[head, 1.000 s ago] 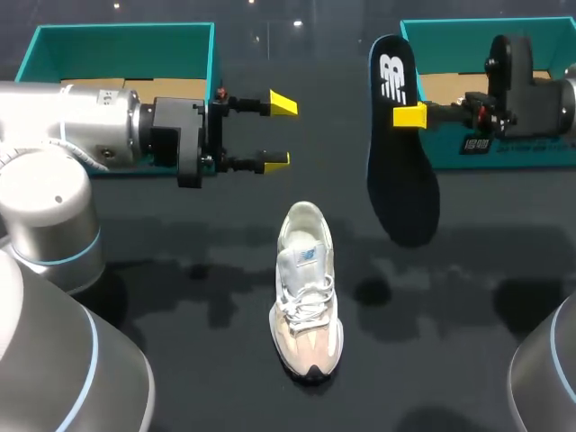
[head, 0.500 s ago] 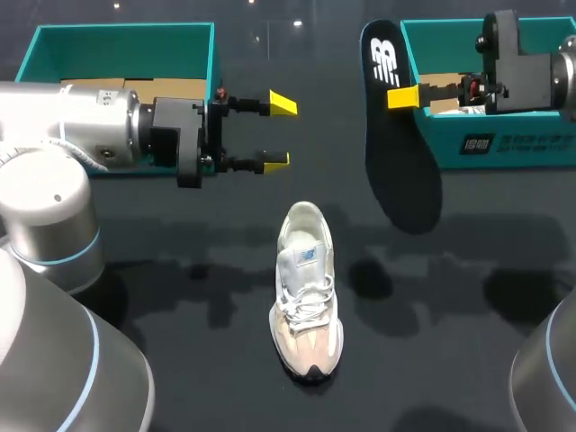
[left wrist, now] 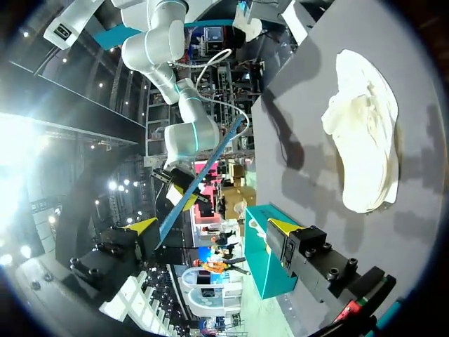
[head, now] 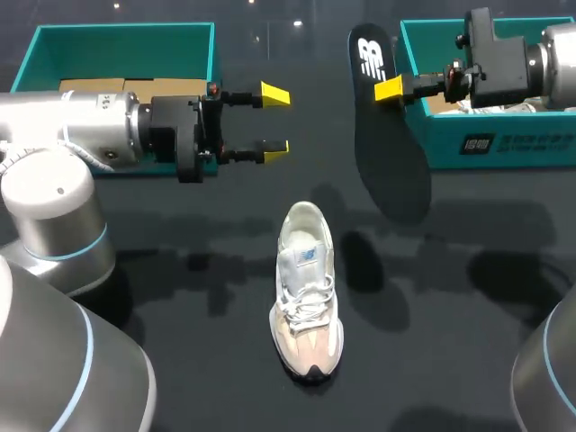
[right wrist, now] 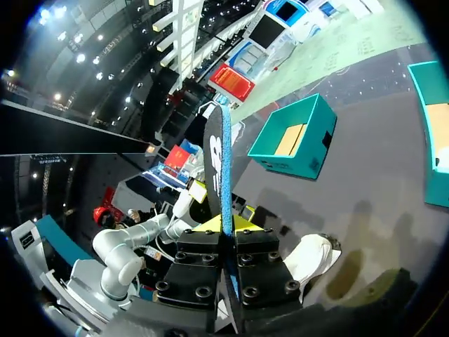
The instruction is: Take the shoe out of the shoebox, open the shoe tongue, remove and reinsert the insole, then place the shoe into the shoebox
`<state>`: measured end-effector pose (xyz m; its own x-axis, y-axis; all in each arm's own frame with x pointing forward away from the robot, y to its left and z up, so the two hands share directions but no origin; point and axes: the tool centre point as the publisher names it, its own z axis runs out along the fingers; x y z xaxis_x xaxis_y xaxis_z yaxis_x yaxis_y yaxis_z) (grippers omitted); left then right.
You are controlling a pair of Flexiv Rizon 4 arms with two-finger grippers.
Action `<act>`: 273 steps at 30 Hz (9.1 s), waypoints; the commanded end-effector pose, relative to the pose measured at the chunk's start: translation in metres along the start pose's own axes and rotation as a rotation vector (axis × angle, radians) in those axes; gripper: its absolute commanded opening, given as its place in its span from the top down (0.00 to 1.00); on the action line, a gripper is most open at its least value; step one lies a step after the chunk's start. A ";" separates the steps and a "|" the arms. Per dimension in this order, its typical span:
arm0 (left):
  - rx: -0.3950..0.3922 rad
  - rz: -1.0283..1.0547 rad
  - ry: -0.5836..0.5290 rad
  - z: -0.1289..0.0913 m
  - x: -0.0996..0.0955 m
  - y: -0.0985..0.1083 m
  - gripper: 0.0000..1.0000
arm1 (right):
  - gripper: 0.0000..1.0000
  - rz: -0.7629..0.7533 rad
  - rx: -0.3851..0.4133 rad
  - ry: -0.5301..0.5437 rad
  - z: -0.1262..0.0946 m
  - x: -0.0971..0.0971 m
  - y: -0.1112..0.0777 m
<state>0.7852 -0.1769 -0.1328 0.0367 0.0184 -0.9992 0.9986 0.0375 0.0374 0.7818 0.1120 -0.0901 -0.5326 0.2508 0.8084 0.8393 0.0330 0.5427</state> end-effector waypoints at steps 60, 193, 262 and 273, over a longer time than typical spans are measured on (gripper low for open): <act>-0.067 0.006 -0.010 0.059 0.019 0.033 0.54 | 1.00 0.470 -0.013 0.115 0.079 -0.070 0.027; 0.103 -2.248 0.072 -0.029 0.030 0.047 1.00 | 0.00 0.396 0.010 0.093 -0.031 -0.073 -0.033; 0.124 -3.144 0.053 0.036 0.100 0.009 1.00 | 0.00 0.269 0.229 -0.831 -0.036 -0.011 0.011; 0.116 -3.154 0.044 0.046 0.102 0.008 1.00 | 0.00 0.298 0.249 -1.004 -0.012 0.005 0.022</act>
<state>0.7983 -0.2169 -0.2341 -0.0231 0.0551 0.9982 -0.9997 -0.0079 -0.0227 0.7913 0.0903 -0.0731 -0.1115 0.8691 0.4819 0.9777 0.0092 0.2096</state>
